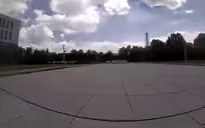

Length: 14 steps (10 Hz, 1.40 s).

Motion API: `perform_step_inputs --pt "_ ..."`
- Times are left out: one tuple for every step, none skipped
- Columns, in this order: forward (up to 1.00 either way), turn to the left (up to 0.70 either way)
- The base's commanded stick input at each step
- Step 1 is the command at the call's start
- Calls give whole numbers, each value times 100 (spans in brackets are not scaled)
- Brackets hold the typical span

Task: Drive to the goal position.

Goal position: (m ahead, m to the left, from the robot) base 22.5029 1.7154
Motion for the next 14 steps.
perform_step_inputs --pt "70 0" --pt "70 0" --pt "70 0" --pt "70 0" --pt "70 0" --pt "70 0" --pt "70 0" --pt "70 0" --pt "70 0" --pt "70 0" --pt "70 0" --pt "70 0" --pt "70 0" --pt "70 0"
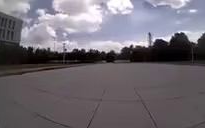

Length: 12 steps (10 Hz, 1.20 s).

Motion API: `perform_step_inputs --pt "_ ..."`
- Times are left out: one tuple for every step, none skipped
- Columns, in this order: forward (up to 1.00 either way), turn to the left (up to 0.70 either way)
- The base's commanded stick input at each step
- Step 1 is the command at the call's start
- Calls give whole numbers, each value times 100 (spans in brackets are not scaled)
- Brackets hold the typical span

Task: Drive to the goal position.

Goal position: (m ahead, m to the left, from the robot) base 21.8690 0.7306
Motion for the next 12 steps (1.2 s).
perform_step_inputs --pt "70 0" --pt "70 0" --pt "70 0" --pt "70 0" --pt "70 0" --pt "70 0" --pt "70 0" --pt "70 0" --pt "70 -10" --pt "70 -25" --pt "70 -34" --pt "70 -34"
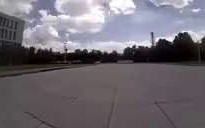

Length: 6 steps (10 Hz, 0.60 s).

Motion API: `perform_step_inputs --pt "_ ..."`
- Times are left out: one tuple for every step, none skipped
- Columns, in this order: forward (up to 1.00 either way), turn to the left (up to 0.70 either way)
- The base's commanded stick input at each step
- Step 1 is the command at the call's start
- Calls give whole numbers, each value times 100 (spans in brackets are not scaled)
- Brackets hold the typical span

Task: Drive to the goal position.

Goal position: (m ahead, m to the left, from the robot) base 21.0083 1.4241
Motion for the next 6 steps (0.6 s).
perform_step_inputs --pt "70 -34" --pt "70 -34" --pt "70 -34" --pt "70 -34" --pt "70 -22" --pt "70 0"
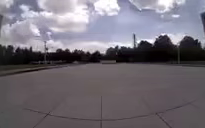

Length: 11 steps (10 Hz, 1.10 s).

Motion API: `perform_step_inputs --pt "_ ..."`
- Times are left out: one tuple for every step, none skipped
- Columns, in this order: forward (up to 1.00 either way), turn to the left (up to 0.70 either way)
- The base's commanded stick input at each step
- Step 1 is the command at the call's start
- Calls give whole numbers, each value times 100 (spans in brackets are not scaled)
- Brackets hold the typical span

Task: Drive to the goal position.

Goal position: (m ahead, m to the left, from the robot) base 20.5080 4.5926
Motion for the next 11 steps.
perform_step_inputs --pt "70 0" --pt "70 0" --pt "70 0" --pt "70 0" --pt "70 0" --pt "70 0" --pt "70 0" --pt "70 0" --pt "70 0" --pt "70 0" --pt "70 0"
